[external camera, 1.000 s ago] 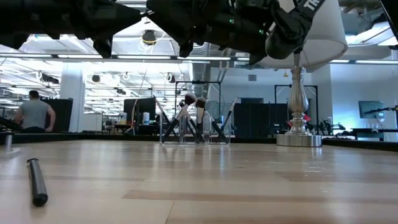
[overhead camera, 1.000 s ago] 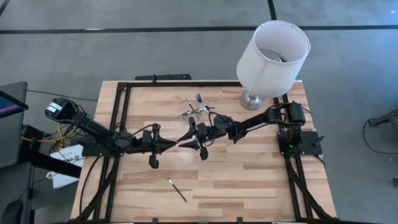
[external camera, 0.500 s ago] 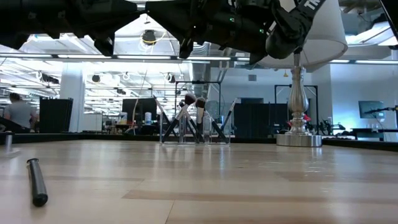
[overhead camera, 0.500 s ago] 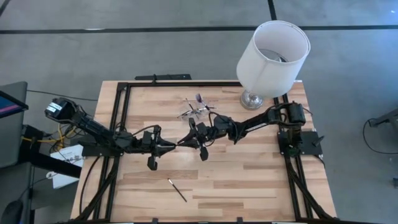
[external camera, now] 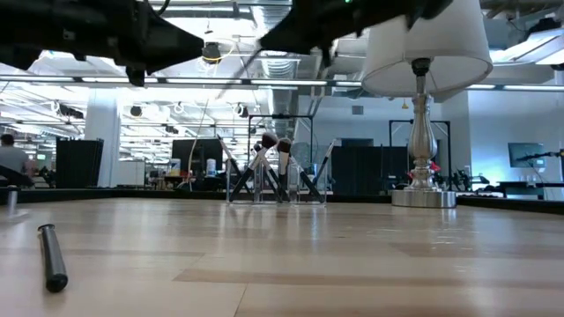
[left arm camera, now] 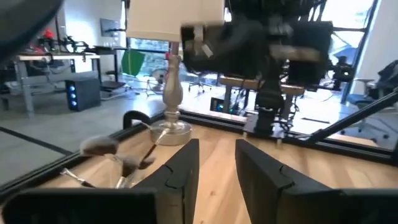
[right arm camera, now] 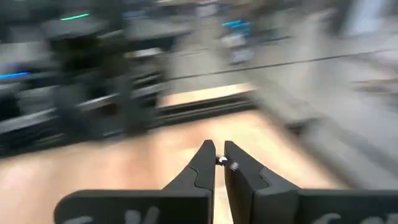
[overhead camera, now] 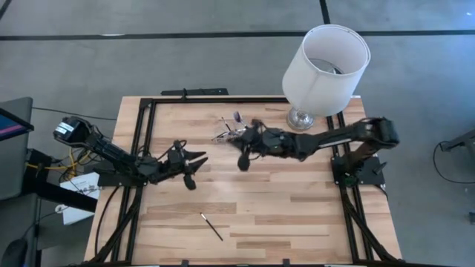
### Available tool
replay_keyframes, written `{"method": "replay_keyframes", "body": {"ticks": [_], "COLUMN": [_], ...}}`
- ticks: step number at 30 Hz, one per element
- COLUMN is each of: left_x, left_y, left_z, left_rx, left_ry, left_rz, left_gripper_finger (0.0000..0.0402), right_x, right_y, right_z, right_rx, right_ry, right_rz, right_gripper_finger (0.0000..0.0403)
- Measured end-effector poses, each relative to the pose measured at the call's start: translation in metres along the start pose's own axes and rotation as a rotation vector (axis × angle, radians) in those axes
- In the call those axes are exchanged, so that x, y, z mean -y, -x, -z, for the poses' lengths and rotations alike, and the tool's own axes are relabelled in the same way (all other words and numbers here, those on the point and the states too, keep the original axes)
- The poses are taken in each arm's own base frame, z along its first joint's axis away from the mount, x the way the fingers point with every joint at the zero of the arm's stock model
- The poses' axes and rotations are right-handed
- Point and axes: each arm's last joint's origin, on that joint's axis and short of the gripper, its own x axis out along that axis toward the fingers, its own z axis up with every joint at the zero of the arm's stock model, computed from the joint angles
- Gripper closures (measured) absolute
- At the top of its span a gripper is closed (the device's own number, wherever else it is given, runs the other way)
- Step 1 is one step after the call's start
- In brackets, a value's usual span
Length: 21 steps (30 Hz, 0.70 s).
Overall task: Sort items
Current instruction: Put the liner brush into the transparent organizer
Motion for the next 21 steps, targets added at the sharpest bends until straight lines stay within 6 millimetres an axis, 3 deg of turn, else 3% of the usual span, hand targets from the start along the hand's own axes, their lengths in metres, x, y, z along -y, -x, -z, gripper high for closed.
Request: {"method": "replay_keyframes", "body": {"ticks": [3, 5, 12, 15, 21], "left_x": [-0.004, -0.007, -0.016, -0.018, -0.019], "left_y": [-0.003, -0.005, -0.011, -0.012, -0.012], "left_z": [0.000, 0.000, 0.000, 0.001, 0.003], "left_rx": [0.001, 0.002, 0.007, 0.005, -0.008], "left_ry": [-0.005, -0.005, 0.027, 0.039, 0.029], "left_rz": [-0.026, -0.049, -0.102, -0.113, -0.110], "left_gripper_finger": [0.0300, 0.0300, 0.0300, 0.0300, 0.0300], "right_x": [0.018, 0.030, 0.057, 0.062, 0.067], "right_y": [0.004, -0.001, -0.043, -0.059, -0.079], "right_z": [-0.007, -0.003, 0.038, 0.038, 0.033], "right_rx": [0.002, -0.016, -0.208, -0.217, -0.359], "right_ry": [0.018, 0.006, -0.080, -0.093, -0.011], "right_rz": [0.199, 0.221, 0.151, 0.042, 0.068], "right_gripper_finger": [0.0394, 0.0394, 0.0394, 0.0394, 0.0392]}}
